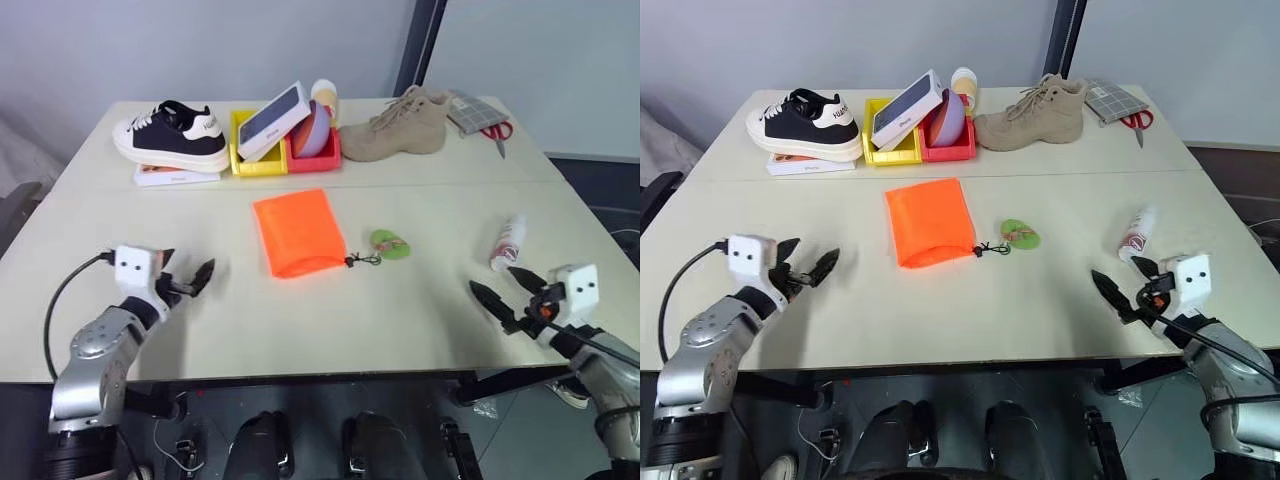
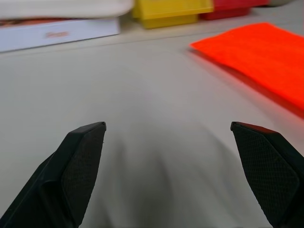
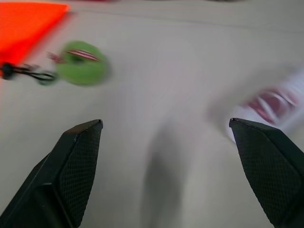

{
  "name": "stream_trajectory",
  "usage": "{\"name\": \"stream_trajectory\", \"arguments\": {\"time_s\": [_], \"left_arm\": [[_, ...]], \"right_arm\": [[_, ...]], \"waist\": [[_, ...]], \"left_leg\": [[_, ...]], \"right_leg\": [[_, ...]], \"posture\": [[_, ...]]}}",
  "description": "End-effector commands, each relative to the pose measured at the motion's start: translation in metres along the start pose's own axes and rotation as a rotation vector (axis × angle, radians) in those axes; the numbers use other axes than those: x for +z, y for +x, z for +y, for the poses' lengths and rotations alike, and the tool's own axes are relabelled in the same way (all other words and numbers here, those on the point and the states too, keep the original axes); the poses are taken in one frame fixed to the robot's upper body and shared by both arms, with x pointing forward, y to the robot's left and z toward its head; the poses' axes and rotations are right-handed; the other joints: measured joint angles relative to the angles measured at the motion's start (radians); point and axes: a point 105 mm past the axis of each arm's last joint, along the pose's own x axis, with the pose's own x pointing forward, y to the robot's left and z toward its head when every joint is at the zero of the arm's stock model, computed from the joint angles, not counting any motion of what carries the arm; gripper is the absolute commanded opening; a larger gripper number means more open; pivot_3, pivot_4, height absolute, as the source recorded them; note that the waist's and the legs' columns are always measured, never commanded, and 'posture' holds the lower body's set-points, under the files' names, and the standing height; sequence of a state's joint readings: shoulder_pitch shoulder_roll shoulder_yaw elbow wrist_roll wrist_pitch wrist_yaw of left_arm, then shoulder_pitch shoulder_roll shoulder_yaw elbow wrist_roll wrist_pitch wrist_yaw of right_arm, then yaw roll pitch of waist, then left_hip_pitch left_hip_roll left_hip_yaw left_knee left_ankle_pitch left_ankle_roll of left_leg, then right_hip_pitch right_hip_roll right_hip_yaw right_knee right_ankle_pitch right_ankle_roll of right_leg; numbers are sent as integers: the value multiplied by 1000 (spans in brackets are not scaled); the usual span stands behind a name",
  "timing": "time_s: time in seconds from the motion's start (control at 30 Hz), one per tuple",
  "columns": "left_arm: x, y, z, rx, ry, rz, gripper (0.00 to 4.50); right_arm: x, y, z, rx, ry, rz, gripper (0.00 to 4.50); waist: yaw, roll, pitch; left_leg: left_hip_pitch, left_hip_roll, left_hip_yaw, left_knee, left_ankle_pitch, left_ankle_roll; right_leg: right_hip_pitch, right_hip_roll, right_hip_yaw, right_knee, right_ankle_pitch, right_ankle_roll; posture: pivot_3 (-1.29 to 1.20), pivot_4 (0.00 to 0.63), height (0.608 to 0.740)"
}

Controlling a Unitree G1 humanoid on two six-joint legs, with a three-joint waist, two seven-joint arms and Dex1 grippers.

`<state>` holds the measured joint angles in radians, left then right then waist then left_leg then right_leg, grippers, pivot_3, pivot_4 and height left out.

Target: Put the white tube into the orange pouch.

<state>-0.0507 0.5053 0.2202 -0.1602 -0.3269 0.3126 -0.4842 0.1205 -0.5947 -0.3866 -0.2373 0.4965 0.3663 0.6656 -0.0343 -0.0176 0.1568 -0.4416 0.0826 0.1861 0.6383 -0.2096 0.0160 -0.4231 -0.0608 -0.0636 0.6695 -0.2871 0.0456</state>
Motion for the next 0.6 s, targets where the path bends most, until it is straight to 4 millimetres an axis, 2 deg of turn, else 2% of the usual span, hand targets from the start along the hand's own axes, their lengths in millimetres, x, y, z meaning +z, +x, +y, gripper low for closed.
{"name": "stream_trajectory", "arguments": {"time_s": [0.03, 0.17, 0.3, 0.43, 0.6], "left_arm": [[29, 9, -30, -159, 172, -83, 4500], [36, 18, -62, -312, 349, -99, 4500], [50, 34, -93, -376, 511, -170, 4500], [54, 51, -109, -362, 688, -193, 4500], [50, 68, -134, -395, 780, -200, 4500]], "right_arm": [[13, 12, 38, 143, -34, -41, 4434], [15, 24, 68, 237, -32, -60, 4434], [13, 34, 90, 301, -15, -75, 4434], [11, 38, 97, 319, -3, -85, 4434], [9, 42, 101, 328, 3, -96, 4434]], "waist": [[1, 0, 0], [11, 0, 0], [22, 0, 0], [22, 0, 0], [22, 0, 0]], "left_leg": [[0, 0, 0, 0, 0, 0], [0, 0, 0, 0, -1, -2], [0, 0, 0, 0, -1, -1], [-1, 0, 0, 2, -1, 2], [-1, 0, 0, 3, -1, 3]], "right_leg": [[0, 0, 0, 0, 0, 0], [0, 0, 0, -1, -1, -3], [0, 0, 0, -1, -1, -3], [0, 0, 0, -1, -1, -3], [0, 0, 0, -1, 0, 0]], "posture": [[0, 150, 740], [0, 150, 740], [0, 150, 740], [0, 150, 740], [0, 150, 740]]}}
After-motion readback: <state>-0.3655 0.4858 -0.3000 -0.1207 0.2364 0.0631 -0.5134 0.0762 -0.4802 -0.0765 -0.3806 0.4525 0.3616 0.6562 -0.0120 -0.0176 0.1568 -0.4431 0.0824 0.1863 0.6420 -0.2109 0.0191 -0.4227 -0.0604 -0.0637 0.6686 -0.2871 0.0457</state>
